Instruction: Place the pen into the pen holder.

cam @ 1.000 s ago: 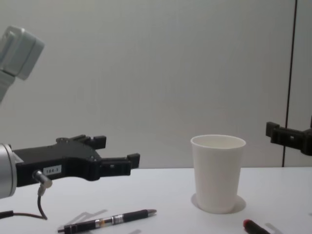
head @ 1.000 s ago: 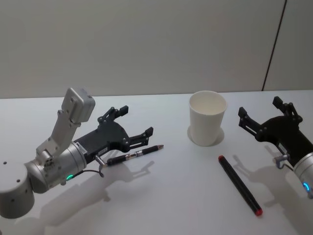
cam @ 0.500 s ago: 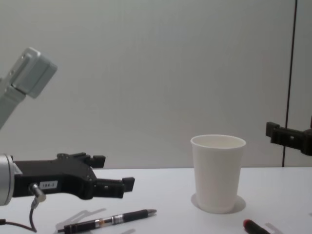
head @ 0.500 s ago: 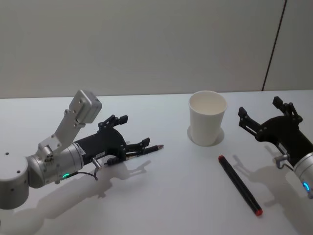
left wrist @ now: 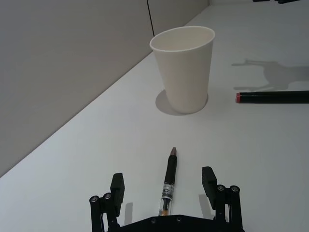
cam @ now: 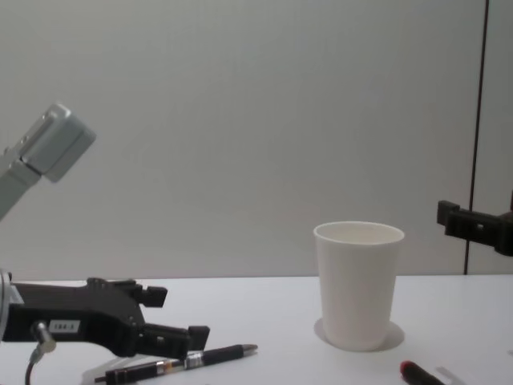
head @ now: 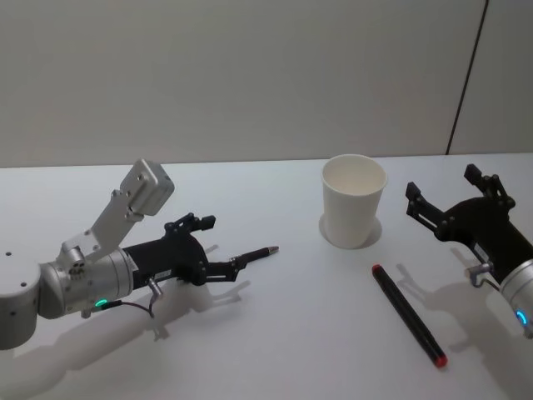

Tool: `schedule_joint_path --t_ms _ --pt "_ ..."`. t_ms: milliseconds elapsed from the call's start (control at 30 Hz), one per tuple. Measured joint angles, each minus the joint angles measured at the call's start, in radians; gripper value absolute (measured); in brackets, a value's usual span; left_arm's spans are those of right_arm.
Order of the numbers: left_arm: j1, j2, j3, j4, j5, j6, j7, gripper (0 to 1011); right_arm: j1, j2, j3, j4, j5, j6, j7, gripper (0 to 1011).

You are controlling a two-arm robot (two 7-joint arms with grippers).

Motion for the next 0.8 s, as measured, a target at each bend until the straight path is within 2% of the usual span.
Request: schedule_joint_path --t_ms 533,800 --pt "-0.024 -0.008 0.004 0.063 -0.016 0.048 -0.038 1001 0.000 0.000 0.000 0.000 0.000 0.000 0.000 1002" --pt "-0.038 -0.017 0.013 0.090 0.005 0.049 -0.040 1001 0.000 0.000 0.000 0.000 0.000 0.000 0.000 1002"
